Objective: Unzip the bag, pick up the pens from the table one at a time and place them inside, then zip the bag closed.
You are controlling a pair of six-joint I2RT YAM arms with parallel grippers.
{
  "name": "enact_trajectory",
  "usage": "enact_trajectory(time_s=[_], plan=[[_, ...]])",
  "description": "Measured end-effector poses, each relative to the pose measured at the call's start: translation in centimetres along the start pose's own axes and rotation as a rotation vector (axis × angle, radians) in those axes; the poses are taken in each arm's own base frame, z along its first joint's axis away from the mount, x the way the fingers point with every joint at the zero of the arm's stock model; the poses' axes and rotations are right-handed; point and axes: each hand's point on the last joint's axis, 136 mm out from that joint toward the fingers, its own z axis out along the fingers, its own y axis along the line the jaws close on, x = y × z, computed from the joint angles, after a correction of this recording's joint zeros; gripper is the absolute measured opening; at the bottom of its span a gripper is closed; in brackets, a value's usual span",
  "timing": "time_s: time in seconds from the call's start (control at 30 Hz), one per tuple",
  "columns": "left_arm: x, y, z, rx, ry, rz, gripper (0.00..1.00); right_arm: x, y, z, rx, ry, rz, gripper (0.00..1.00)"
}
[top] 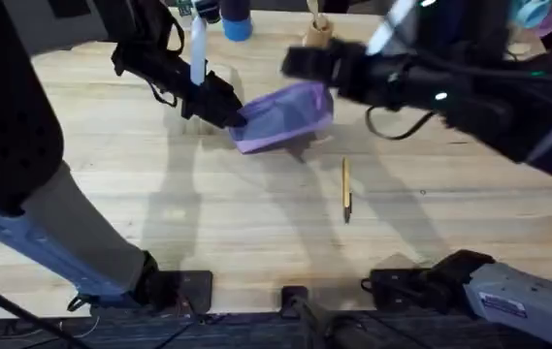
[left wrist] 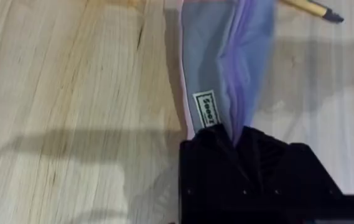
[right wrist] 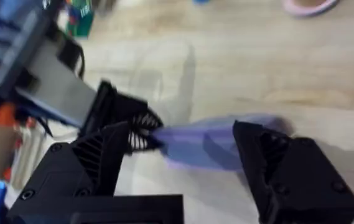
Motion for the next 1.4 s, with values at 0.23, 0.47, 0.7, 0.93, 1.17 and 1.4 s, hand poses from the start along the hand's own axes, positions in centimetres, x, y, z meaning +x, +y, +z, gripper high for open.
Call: enact_trajectory(time_s=[0.23,0.47,0.7,0.93,1.17,1.4], plan=[[-0.6,-0.4,0.4,0.018,-0.017,0.008,0.043,-5.0,-3.3,-4.9,0.044,-0.175,0.070,0.996],[-0.6,-0.4,0.4,0.018,-0.017,0.007,0.043,-6.3,-5.9,-7.7,0.109,-0.241,0.121,0.996],[-0.6,-0.4,0.4,0.018,-0.017,0.007,0.043,-1.5,-7.5,-7.3,0.185,-0.058,0.188,0.996],[-0.6,-0.4,0.4,0.018,-0.017,0.007,0.043,2.3,-5.4,-6.5,0.162,0.085,0.148,0.996],[-0.6,-0.4,0.4,0.018,-0.017,0.007,0.043,4.8,-4.7,-5.2,0.180,0.187,0.020,0.995],[-0.6,-0.4,0.4,0.018,-0.017,0.008,0.043,6.4,-5.8,-2.7,0.253,0.259,-0.041,0.995]])
